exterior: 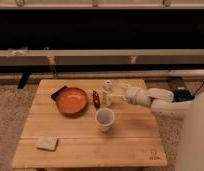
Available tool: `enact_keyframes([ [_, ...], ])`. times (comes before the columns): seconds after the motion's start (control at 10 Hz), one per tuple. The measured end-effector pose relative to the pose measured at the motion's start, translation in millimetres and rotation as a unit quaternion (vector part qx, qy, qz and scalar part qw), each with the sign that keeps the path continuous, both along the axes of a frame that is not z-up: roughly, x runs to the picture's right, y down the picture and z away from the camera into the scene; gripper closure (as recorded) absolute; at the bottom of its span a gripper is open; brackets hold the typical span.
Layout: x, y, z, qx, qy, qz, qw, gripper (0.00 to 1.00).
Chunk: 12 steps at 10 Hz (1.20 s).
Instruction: Place the pepper in the ceramic bowl
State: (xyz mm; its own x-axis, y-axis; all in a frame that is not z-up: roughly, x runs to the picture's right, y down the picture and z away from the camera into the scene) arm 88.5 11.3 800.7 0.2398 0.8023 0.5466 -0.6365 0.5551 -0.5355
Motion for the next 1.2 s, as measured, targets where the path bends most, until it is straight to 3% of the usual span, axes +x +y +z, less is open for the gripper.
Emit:
enact_keyframes([
  [0.8,2,-2,-0.5,-0.005,0.002,-0.006,1.0000,0.31],
  [1.1,10,-37,-7.4,-0.034,0.040,-0.062,0.9967,0.31],
  [1.2,12,-53,-10.8,-0.041,0.058,-0.094,0.9930,0.31],
])
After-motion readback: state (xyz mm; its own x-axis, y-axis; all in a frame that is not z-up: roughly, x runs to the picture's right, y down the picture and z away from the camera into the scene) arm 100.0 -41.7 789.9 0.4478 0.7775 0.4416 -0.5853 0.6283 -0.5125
